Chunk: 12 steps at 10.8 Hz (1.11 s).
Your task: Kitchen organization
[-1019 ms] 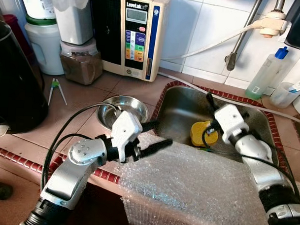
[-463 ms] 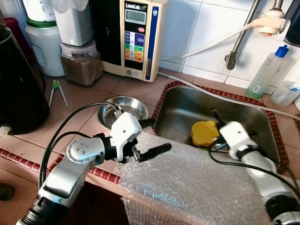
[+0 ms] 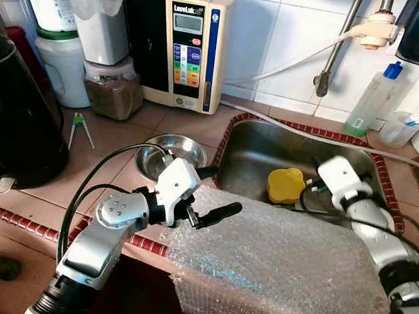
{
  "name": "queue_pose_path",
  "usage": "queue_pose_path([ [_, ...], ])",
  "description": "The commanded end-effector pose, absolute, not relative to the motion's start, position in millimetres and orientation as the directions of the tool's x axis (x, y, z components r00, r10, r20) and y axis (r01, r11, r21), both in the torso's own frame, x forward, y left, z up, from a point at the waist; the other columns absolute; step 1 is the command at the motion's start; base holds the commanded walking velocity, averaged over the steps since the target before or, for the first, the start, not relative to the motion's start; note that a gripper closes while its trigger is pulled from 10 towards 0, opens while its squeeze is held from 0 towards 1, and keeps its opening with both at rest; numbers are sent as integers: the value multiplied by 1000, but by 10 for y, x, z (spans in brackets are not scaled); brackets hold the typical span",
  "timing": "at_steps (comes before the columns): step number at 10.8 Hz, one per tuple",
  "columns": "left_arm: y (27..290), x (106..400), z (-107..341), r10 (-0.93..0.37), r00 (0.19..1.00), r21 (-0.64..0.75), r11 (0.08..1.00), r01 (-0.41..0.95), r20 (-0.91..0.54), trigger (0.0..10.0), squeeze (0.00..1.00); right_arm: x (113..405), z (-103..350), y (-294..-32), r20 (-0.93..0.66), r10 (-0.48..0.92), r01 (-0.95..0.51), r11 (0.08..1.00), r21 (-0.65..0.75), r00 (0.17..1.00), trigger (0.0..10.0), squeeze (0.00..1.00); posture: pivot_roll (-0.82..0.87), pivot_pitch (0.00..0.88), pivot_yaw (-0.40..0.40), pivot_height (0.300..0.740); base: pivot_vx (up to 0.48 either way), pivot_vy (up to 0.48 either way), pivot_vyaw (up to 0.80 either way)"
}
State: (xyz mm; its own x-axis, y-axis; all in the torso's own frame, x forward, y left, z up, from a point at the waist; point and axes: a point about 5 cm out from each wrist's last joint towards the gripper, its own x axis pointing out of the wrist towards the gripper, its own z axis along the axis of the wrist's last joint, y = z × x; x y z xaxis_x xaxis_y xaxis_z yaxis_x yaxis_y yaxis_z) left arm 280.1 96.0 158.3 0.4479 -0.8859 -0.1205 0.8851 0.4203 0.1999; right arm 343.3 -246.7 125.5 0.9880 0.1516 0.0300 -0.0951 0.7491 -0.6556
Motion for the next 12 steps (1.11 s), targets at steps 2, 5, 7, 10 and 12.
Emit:
queue_pose_path([
  [2,924,2821,1605,-887,445,221,413,883,-121,10000,1000,3445,1285,-2517,36,136,-79,752,-655,990,10000,1000,174,0,-27,740,0,0,0],
  [5,1040,3080,1752,-746,665,223,654,723,32,10000,1000,3456,1356,-2281,116,219,-131,850,-511,969,10000,1000,169,0,-27,740,0,0,0],
  [7,1204,3268,1862,-575,805,122,818,562,144,10000,1000,3341,1177,-1926,96,343,-262,845,-466,934,10000,1000,154,0,-27,740,0,0,0],
  [10,1542,3448,1685,-317,947,67,947,314,57,10000,1000,3057,1019,-1611,63,482,-411,801,-435,874,10000,1000,153,0,-35,740,0,0,0],
  [12,1668,3475,1578,-219,975,105,971,215,29,10000,1000,2924,1015,-1479,54,526,-457,782,-424,849,10000,1000,151,0,-43,740,0,0,0],
])
